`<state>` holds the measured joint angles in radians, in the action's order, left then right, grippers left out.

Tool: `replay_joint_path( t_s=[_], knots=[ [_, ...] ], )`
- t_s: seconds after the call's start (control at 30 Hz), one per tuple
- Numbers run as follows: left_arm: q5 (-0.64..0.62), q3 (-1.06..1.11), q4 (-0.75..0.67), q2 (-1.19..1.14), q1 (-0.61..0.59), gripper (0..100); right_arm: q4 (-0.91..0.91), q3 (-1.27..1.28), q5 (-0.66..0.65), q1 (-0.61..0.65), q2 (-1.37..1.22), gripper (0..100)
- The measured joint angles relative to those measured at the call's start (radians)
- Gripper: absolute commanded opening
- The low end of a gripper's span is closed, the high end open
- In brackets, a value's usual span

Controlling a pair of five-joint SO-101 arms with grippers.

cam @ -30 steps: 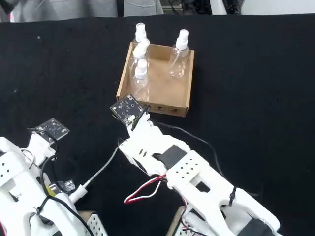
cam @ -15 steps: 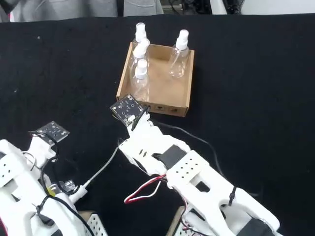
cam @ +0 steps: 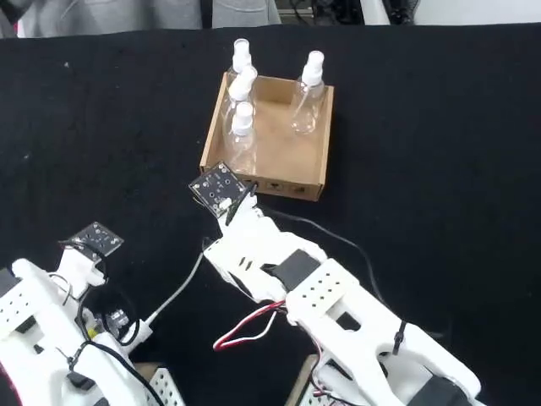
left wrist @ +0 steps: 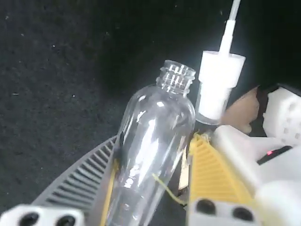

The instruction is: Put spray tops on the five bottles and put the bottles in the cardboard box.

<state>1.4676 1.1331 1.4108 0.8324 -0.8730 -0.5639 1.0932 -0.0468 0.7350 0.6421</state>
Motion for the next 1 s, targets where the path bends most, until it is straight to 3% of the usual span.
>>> replay_joint_path(
  t_s=[0.1,0.27,0.63,0.8,1.0],
  knots=[
    [0.0,0.003,-0.003,0.0,-0.014,20,0.0,0.0,0.0,0.0,0.0,28.6],
    [0.0,0.006,-0.005,0.0,-0.017,10,0.0,0.0,0.0,0.0,0.0,28.6],
    [0.0,0.003,-0.005,0.0,-0.017,9,0.0,0.0,0.0,0.0,0.0,28.6],
    [-0.083,-0.028,-0.006,-0.005,0.009,9,0.0,0.0,0.0,0.0,0.0,28.6],
    [-0.313,-0.097,-0.026,-0.011,0.147,9,0.0,0.0,0.0,0.0,0.0,28.6]
  ],
)
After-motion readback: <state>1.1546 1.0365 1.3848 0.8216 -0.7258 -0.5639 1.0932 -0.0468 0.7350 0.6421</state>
